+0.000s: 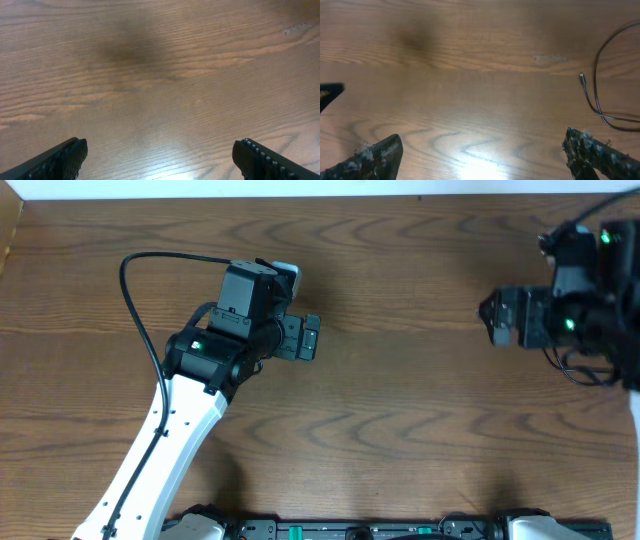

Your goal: Untangle cables

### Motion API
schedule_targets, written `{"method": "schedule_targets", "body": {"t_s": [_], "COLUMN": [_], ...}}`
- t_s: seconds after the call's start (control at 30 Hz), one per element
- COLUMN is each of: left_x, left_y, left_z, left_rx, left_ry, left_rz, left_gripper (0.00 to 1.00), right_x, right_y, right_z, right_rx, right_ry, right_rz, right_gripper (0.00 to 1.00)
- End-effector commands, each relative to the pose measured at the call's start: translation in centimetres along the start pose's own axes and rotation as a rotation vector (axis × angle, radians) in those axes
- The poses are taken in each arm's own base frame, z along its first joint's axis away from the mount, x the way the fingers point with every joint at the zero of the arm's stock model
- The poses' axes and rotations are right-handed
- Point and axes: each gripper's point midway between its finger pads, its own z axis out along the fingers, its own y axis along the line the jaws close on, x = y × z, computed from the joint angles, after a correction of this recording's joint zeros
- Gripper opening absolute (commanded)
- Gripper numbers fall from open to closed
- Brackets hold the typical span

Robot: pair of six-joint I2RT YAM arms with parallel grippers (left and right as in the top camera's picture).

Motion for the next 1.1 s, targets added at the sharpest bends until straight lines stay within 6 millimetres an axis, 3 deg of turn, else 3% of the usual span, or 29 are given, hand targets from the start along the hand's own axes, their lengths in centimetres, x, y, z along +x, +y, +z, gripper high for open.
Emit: {"method": "schedule_targets", "body": {"t_s": [0.0,0.17,0.33,0.47,0.6,0.73,0.87,1.07], "left_x": [-0.1,-0.1,-0.1,-0.1,-0.1,-0.1,-0.1,-0.1], "left_y": [0.1,0.1,0.1,0.1,0.1,0.1,0.1,0.1], "left_z": [0.0,0.0,0.0,0.0,0.0,0.0,0.0,0.0], "left_rx": [-0.009,-0.009,-0.009,-0.009,-0.009,-0.009,-0.009,-0.009], "left_ry": [0.0,0.0,0.0,0.0,0.0,0.0,0.0,0.0], "left_rz": [0.017,0.017,0.017,0.017,0.017,0.017,0.017,0.017], "left_gripper": [0.98,0.98,0.98,0.98,0.98,0.98,0.98,0.98], "right_x": [0.2,0.5,1.6,1.1,-0.6,-0.5,1.3,6.6], "right_y": [0.3,0.1,0.1,-0.1,0.5,0.3,-0.3,-1.5], "right_z": [-1.6,-3.3,-3.6,-2.6,-1.5,0.1,1.6,4.1], "right_rx": [0.0,0.021,0.027,0.029,0.006,-0.01,-0.015,-0.022], "right_ry": [-0.04,-0.09,-0.059,-0.074,-0.219,-0.353,-0.482,-0.609], "right_rz": [0.015,0.008,-0.022,-0.031,-0.092,-0.12,-0.138,-0.153], "right_gripper": [0.99,0.99,0.99,0.99,0.99,0.99,0.99,0.99]}}
